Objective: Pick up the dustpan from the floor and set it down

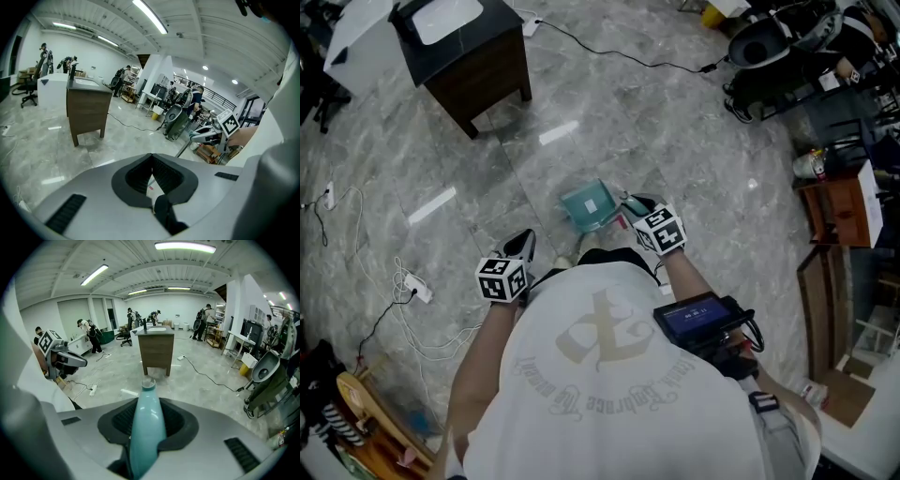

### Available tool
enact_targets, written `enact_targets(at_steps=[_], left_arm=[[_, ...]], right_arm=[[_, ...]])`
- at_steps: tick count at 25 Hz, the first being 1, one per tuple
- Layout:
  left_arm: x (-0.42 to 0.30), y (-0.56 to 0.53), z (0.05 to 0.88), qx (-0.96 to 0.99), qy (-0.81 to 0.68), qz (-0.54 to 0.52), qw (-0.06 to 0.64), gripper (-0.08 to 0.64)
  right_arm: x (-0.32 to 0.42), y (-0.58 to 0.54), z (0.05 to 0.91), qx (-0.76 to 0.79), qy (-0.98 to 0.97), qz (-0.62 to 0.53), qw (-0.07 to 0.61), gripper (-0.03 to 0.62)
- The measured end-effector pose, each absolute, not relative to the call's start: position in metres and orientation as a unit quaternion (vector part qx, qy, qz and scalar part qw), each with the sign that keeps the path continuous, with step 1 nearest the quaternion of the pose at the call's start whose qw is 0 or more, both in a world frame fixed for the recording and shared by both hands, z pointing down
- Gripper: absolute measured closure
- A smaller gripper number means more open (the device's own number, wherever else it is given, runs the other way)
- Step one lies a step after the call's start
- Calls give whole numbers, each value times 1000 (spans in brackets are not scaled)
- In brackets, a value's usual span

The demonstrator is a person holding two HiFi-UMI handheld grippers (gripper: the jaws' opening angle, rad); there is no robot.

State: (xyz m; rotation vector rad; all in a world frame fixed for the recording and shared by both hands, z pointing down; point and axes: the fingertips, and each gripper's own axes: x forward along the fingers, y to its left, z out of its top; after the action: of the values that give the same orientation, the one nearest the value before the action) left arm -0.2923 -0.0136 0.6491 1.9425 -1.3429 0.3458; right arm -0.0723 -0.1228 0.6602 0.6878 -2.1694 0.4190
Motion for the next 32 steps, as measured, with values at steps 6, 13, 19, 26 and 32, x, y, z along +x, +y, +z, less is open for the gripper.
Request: enact_targets(at_steps=[6, 13, 19, 26, 32], left_arm=[[-290, -32, 645, 758, -524, 139, 363, 548], [-293, -50, 647, 742, -539, 150, 370, 548], [-290, -61, 652, 729, -546, 160, 380, 548], [-302, -67, 655, 709, -565, 169, 387, 548], [-311, -68, 656, 687, -582, 177, 396, 548]], right_arm=[[-71, -134, 681, 252, -857, 160, 420, 476], [-67, -157, 706, 228, -856, 166, 433, 475], [-59, -173, 733, 220, -849, 180, 446, 474], [-60, -189, 761, 213, -845, 188, 453, 474], [-64, -207, 782, 203, -841, 186, 466, 474]])
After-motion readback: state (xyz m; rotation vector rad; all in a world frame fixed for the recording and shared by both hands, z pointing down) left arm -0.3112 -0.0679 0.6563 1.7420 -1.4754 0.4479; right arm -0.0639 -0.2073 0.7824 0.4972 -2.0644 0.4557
